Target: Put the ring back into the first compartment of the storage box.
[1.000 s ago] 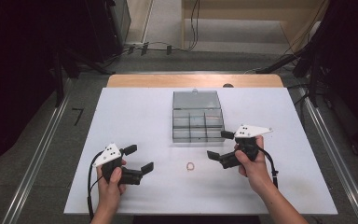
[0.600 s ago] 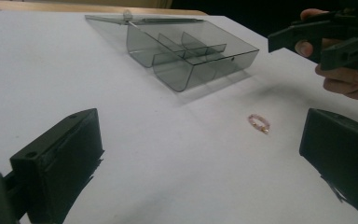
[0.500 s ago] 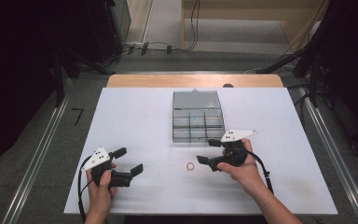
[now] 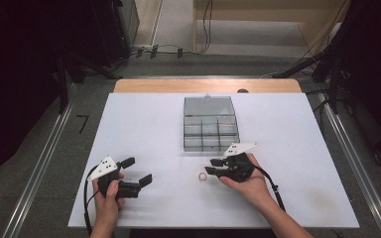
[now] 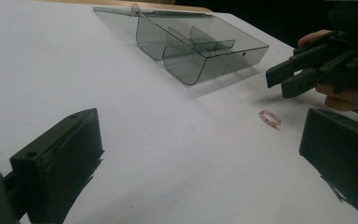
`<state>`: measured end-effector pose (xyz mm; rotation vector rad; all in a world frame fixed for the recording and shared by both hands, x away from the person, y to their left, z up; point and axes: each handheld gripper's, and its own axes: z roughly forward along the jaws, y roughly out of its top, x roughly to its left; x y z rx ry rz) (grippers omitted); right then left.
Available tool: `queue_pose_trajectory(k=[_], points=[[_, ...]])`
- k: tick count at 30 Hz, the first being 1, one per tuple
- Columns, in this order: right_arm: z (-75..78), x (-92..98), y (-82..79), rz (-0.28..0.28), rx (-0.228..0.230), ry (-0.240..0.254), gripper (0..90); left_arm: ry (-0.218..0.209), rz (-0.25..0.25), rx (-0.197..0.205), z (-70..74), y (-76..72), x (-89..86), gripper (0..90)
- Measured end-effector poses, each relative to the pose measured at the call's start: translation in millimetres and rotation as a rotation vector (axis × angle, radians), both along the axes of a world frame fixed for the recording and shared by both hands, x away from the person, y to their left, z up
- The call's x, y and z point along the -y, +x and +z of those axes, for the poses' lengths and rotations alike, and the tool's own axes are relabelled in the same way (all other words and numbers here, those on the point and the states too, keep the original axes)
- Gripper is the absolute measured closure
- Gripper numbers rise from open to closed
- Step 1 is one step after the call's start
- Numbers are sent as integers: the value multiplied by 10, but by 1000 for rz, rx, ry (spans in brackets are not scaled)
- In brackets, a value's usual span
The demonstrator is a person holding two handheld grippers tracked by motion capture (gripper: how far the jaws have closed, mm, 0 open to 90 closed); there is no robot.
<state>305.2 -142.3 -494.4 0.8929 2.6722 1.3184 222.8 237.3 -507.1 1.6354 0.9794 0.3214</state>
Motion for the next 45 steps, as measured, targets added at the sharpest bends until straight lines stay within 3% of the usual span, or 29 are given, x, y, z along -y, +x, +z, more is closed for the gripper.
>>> queue_pose_trajectory(k=[11,17,24,28,34,45], points=[[-72,-102,-36,37,13,-51,729,3,-7,-3,-6,6,6,0],[-90,-131,-47,49,9,-57,739,14,-13,-4,-9,14,21,0],[-137,-183,-87,44,54,-104,760,25,-12,-4,-9,15,36,0],[-147,-208,-127,46,106,-137,777,21,-9,-6,-9,18,33,0],[-145,-207,-102,42,78,-132,795,19,-14,-10,-13,27,36,0],[-150,-207,-106,29,85,-136,851,13,-16,-10,-14,31,27,0]])
